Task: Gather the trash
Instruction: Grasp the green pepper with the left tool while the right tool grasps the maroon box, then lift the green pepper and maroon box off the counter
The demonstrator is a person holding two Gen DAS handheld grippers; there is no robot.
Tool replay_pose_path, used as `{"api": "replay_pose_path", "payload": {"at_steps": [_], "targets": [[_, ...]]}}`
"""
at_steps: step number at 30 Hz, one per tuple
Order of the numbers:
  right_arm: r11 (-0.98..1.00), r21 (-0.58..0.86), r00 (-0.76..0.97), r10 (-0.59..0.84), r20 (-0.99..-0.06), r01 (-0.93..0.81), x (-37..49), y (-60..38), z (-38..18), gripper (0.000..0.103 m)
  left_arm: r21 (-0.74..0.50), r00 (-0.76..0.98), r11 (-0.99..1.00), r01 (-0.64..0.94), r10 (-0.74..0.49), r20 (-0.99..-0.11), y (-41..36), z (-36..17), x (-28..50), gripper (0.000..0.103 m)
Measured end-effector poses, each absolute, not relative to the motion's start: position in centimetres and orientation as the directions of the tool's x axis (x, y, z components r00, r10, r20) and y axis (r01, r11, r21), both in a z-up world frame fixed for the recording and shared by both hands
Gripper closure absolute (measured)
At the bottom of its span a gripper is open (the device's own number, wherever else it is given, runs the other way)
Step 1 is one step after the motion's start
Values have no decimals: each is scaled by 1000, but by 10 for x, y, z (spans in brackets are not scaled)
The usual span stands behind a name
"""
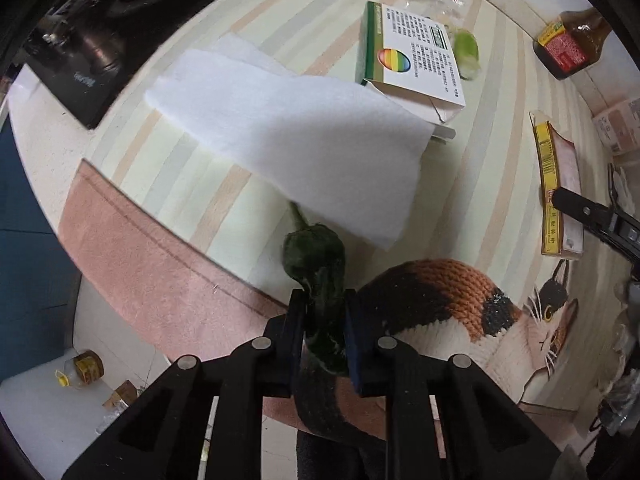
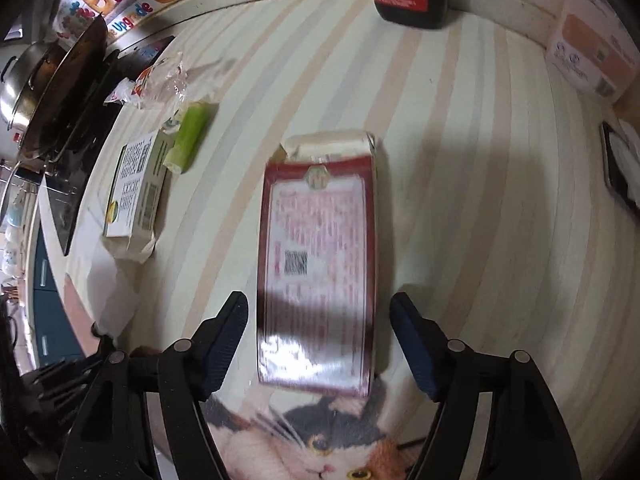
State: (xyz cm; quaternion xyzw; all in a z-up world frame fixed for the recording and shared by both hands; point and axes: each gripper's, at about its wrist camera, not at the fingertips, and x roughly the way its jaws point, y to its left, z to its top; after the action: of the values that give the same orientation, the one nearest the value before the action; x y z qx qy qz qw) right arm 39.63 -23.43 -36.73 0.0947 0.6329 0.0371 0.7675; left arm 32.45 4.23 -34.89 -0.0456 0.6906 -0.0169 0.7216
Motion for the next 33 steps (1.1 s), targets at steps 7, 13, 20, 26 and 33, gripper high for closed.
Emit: {"api": "replay_pose_path", "payload": {"at_steps": [7,13,20,26,33], "targets": [[999,-10,256,-2,-967,-31,383,-208,-367,42,-55,110,992,-117,-42,-993,24,-333,289,89],[995,94,249,102,-963,-43,360,-216,-355,43,-158,129,969,-191,-134,-982,14,-326,259,89],[980,186,273,199,-941,-75,344,-202,-323,43,-299,193,937,-179,-264,-945,-7,-297,246,89],[958,281,303,284,-910,-54,348,-190,-298,43,-339,302,932,-128,-288,-909,15,-255,274,89],[936,350,345,344,-873,-47,348,-186,-274,43,-383,341,917,-110,-328,-881,34,-228,296,89]]}}
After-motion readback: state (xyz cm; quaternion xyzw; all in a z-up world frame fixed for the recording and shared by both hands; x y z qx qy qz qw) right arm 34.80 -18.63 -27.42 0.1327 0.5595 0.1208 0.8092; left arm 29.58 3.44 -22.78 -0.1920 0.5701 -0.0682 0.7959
